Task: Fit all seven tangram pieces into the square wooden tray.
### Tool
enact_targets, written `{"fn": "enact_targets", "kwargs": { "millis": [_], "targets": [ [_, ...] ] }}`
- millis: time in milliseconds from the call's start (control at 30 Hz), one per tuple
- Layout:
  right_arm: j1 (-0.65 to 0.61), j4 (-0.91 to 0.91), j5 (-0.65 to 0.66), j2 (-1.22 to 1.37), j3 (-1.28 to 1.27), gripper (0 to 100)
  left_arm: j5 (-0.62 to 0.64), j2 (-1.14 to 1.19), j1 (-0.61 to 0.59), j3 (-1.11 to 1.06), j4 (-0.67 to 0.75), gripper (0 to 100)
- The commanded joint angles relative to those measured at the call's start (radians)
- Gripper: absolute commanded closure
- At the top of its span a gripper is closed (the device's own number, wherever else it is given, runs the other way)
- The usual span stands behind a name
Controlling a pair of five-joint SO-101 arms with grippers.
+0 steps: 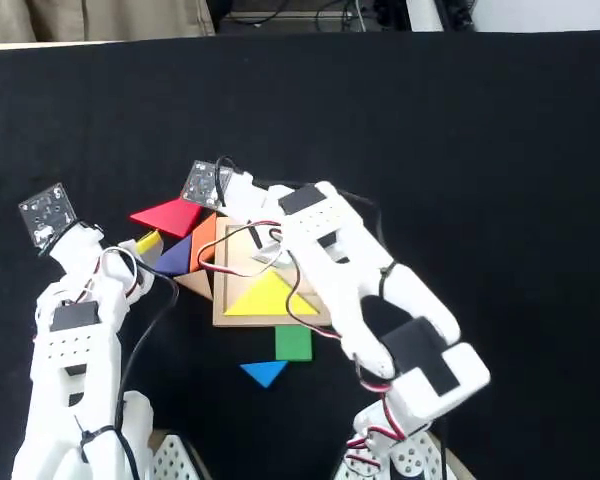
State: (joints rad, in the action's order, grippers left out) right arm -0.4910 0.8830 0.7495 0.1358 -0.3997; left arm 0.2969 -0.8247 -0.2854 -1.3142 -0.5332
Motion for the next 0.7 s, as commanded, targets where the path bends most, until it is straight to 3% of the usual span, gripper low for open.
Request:
{"fn": "enact_targets", "kwargs": {
  "millis": [0,467,667],
  "targets": [
    [-0.020,0.014,0.032,0.027,0.005,98.7,0.006,-0.015,0.013,0.007,0.017,69],
    [-0.058,0.081,0.057,0.036,0.015,98.7,0.006,-0.017,0.013,0.007,0.017,69],
    [-0.011,0.222,0.037,-0.197,0.021,98.7,0.006,-0.017,0.013,0.007,0.017,69]
  ]
}}
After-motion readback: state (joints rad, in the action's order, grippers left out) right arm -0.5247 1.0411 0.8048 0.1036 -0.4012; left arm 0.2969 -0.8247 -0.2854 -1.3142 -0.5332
